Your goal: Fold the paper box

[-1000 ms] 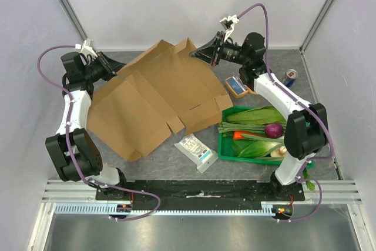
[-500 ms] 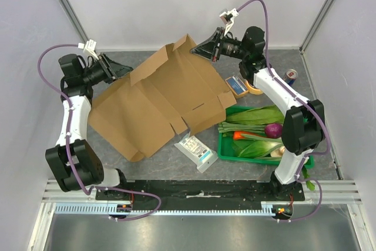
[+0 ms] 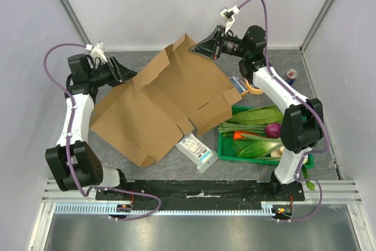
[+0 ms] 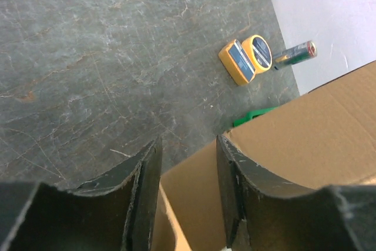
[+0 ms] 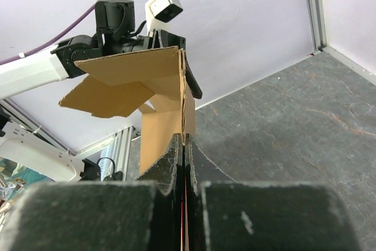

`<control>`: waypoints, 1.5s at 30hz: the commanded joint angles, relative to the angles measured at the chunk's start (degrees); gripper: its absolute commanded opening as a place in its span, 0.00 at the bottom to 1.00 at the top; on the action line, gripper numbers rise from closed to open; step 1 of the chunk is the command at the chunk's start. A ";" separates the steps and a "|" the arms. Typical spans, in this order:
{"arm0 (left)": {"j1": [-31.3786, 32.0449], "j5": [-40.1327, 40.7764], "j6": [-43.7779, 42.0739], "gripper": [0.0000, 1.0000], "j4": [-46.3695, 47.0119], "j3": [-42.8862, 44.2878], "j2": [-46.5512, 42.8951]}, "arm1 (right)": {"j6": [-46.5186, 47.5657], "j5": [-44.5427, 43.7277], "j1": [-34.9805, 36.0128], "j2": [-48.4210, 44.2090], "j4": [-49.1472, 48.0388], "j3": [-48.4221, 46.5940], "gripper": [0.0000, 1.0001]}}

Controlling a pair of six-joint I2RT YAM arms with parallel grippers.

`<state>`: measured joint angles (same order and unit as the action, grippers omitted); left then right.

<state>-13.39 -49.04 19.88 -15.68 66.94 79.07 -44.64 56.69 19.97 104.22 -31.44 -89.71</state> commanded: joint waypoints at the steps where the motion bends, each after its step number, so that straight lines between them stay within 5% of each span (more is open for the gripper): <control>1: 2.75 3.33 -6.25 0.49 -4.35 4.08 1.26 | -4.05 0.44 -0.37 0.54 -6.61 -2.93 0.00; 10: 4.51 2.98 -8.54 0.47 -8.83 4.96 3.99 | -3.70 0.79 -0.37 2.73 -6.62 -4.85 0.00; 32: 3.02 -1.76 -8.02 0.47 -10.77 -1.28 -6.03 | -1.24 0.53 -0.45 4.85 -3.45 -7.85 0.00; 45: 2.66 -2.28 1.56 0.49 -0.59 -12.26 -15.52 | -3.96 0.53 -0.45 6.52 -6.52 -7.85 0.00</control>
<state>-10.44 -48.10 15.88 -22.98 56.93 66.32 -46.74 58.19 19.70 110.19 -33.80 -94.94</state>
